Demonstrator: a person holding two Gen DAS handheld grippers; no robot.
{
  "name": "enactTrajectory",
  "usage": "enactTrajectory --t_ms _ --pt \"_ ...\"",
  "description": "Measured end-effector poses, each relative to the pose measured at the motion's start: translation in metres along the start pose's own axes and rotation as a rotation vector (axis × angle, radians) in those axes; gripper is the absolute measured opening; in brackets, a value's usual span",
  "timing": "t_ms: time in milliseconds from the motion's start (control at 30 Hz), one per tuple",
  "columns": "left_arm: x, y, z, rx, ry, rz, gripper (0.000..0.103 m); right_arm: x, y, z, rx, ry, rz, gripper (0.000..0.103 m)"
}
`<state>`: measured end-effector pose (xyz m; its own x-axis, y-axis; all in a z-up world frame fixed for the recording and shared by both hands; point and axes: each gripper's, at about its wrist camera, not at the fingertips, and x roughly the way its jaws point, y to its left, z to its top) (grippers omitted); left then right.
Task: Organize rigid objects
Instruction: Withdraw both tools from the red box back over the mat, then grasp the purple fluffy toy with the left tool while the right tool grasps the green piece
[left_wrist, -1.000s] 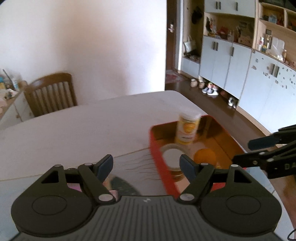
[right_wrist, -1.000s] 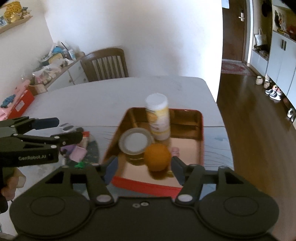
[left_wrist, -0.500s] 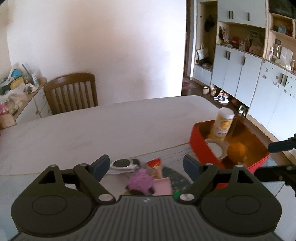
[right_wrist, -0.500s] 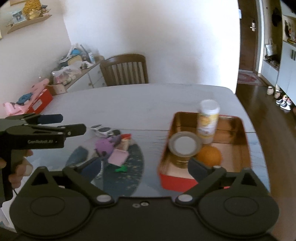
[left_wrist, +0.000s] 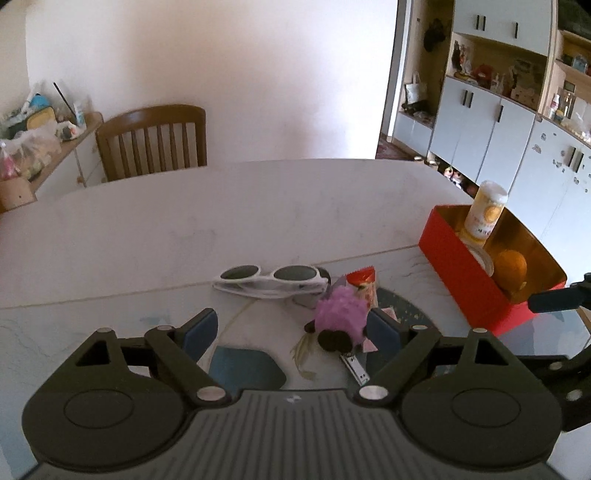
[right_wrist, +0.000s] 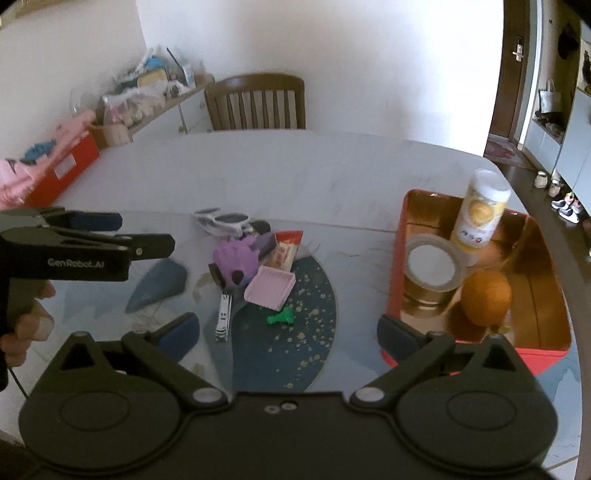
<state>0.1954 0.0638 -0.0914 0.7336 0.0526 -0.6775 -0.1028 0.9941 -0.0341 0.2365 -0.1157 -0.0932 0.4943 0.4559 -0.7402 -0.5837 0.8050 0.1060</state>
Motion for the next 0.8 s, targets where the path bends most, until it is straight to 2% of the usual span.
enactTrajectory --t_ms 233,333,400,700,800 --pt "0.022 -0.005 -0.006 0.04 0.004 -0.057 0.088 0.03 0.016 -0.004 -0.06 0.042 -0.024 0.096" --pt "0.034 -0.01 -0.007 0.058 0.013 -0.08 0.088 0.042 0.018 -0.006 -0.085 0.054 -0.036 0.088" --pt "0.044 -0.014 -0.008 0.07 0.023 -0.087 0.088 0.051 0.021 -0.007 -0.108 0.066 -0.043 0.079" --pt "0.074 -0.02 -0.007 0.079 0.053 -0.107 0.088 0.074 0.021 -0.008 -0.145 0.112 -0.026 0.057" --pt "0.082 -0.019 -0.007 0.065 0.066 -0.117 0.088 0.077 0.021 -0.007 -0.143 0.117 -0.017 0.053"
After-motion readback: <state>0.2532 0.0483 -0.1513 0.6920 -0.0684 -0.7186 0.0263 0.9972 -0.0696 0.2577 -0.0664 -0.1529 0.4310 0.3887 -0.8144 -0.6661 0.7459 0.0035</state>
